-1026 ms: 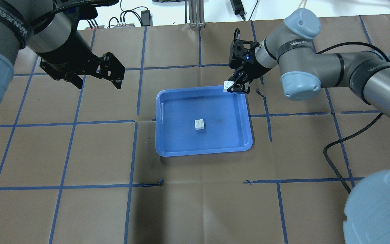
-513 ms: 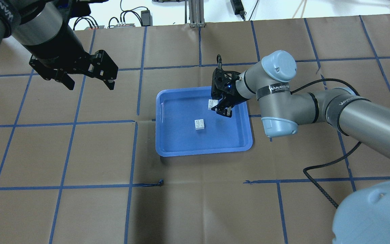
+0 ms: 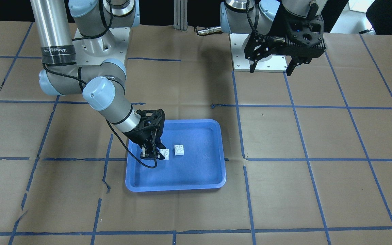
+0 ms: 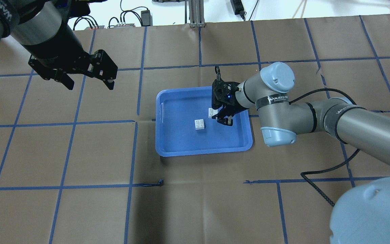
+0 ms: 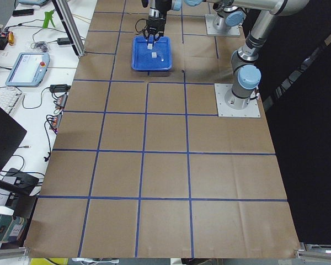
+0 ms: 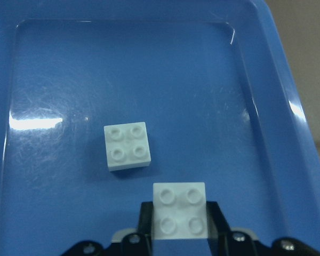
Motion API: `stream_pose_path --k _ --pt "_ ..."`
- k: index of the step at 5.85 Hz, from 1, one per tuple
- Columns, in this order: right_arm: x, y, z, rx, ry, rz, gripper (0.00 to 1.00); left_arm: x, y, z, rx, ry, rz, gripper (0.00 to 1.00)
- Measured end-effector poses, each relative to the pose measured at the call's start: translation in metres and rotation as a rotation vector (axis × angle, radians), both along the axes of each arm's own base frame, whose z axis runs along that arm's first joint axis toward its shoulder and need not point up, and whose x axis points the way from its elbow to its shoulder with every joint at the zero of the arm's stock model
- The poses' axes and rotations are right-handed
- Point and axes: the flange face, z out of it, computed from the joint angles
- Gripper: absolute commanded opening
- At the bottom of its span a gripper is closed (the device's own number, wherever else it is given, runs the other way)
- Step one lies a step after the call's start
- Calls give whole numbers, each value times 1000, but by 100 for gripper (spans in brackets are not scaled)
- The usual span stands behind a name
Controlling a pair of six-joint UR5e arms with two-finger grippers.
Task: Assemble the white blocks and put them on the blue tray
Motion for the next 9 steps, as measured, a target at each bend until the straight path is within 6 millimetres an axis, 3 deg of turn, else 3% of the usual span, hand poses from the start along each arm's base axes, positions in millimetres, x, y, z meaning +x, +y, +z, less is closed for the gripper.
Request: stream_pose_path --k 2,9 --pt "7 3 -17 37 -1 -3 26 2 -1 -1 1 2 4 99" --pt "24 10 -15 64 -10 -29 26 13 -1 3 -8 3 22 99"
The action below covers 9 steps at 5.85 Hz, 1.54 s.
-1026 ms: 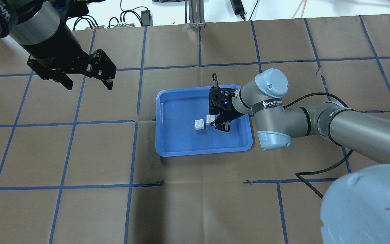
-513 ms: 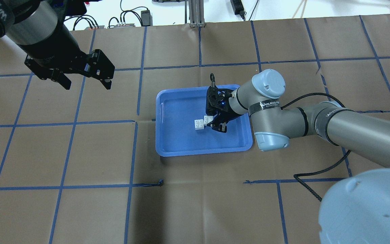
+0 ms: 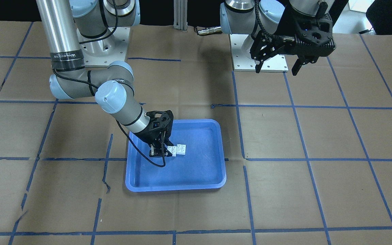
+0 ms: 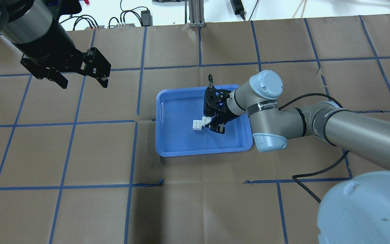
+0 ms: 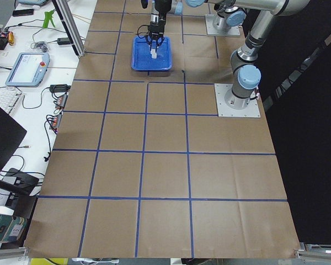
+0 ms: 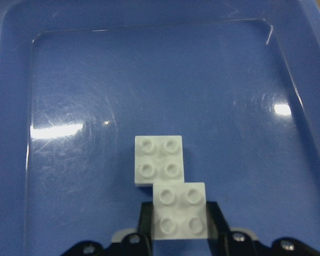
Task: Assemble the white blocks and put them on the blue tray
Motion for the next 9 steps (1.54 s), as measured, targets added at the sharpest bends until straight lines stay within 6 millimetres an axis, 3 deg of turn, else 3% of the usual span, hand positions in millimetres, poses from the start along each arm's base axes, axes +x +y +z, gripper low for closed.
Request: stream_pose_path --k 9 --pt "8 11 -2 15 2 9 26 0 0 1 -2 7 -1 99"
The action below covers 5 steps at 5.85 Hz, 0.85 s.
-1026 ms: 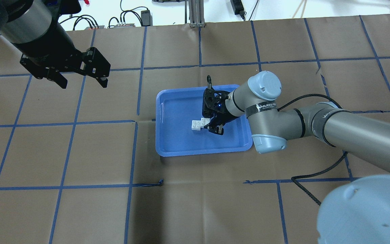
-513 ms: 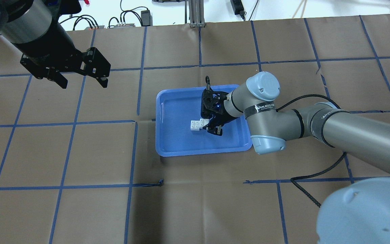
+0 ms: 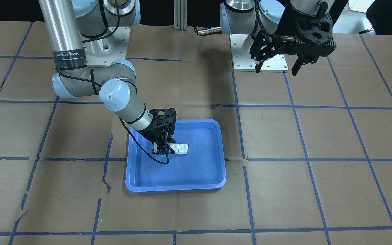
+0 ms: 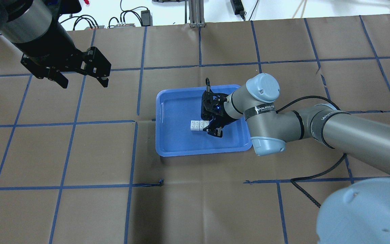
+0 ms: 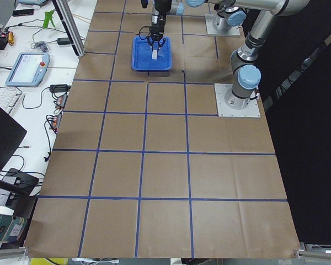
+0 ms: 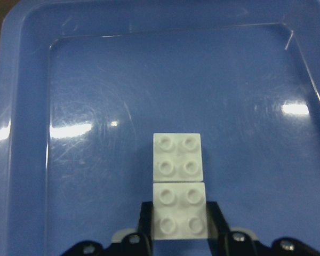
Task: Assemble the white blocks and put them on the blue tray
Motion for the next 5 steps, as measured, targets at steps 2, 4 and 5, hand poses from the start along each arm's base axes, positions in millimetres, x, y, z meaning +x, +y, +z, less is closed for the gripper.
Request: stream_pose_path --k 2,4,5 --pt "0 0 0 -1 0 1 33 0 0 0 0 0 0 99" --pt "1 1 1 -2 -2 1 33 0 0 0 0 0 0 99" --pt "1 1 1 -3 -2 1 35 0 0 -1 1 1 -1 99"
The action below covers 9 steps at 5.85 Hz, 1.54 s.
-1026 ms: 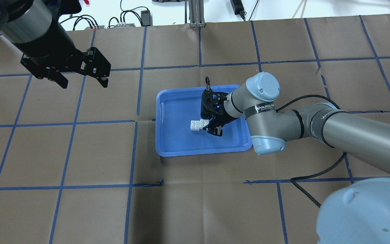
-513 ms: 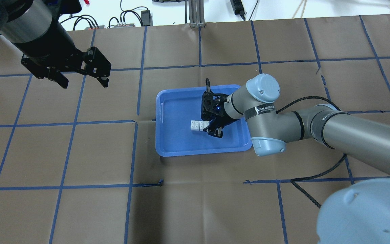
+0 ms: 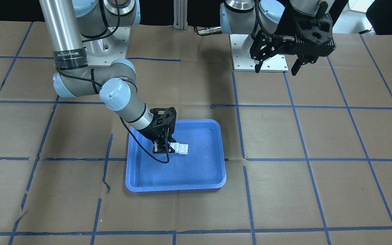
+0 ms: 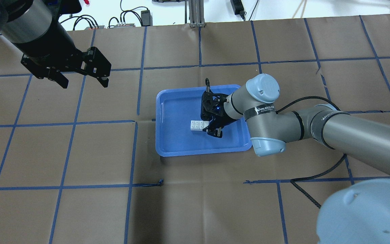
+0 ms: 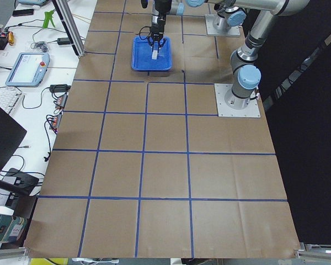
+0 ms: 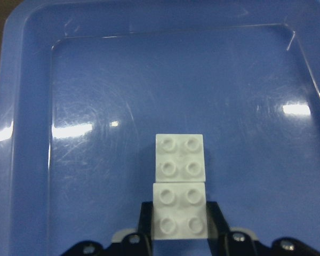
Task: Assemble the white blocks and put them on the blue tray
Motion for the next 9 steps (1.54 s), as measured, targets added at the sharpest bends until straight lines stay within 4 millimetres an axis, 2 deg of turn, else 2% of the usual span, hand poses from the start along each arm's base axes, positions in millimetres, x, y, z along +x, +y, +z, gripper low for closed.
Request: stream_pose_path --k 2,7,8,9 --pt "0 0 0 0 1 0 48 0 0 0 0 2 0 99" --pt "0 0 0 0 0 0 49 1 0 3 -5 -4 1 99" --pt "0 0 0 0 0 -1 52 1 0 3 -5 -4 1 99" --pt "0 0 0 0 0 -1 74 1 1 4 -7 -4 0 99"
